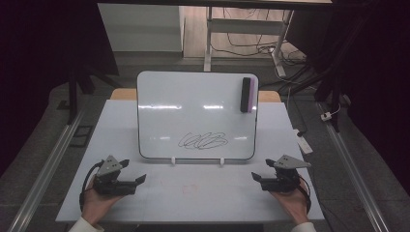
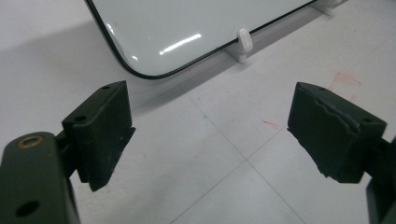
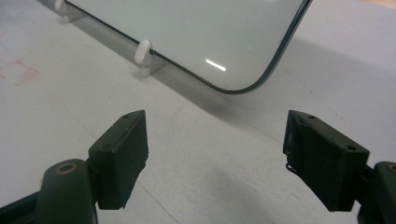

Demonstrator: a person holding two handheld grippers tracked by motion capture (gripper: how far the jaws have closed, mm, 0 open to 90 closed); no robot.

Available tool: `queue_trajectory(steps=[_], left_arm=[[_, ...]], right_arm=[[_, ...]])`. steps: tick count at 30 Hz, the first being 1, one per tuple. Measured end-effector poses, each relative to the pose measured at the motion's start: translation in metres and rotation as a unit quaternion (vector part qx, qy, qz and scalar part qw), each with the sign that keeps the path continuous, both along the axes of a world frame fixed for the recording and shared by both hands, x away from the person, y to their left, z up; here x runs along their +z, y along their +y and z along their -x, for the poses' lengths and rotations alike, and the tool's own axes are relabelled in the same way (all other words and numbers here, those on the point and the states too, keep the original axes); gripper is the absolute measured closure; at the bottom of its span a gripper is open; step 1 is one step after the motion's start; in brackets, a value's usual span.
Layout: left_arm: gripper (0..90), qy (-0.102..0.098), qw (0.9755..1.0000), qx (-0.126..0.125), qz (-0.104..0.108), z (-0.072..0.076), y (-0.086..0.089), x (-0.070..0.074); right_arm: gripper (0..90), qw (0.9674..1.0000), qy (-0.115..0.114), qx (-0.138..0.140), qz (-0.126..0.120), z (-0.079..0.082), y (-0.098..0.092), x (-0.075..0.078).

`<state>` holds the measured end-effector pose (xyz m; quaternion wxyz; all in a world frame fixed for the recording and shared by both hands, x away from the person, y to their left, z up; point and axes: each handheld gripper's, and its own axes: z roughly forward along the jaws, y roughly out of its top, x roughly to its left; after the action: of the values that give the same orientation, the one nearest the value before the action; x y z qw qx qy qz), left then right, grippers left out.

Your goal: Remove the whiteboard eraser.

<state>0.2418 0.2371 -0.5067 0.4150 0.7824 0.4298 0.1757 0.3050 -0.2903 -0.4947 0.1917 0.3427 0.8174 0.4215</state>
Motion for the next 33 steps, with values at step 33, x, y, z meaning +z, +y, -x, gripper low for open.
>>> queue_trajectory(steps=[33], left_arm=[[16.2,0.017,0.9997,-0.013,0.007,-0.004,-0.001,0.003]], right_arm=[[27.1,0.9995,-0.017,-0.013,-0.024,0.010,0.003,0.016]])
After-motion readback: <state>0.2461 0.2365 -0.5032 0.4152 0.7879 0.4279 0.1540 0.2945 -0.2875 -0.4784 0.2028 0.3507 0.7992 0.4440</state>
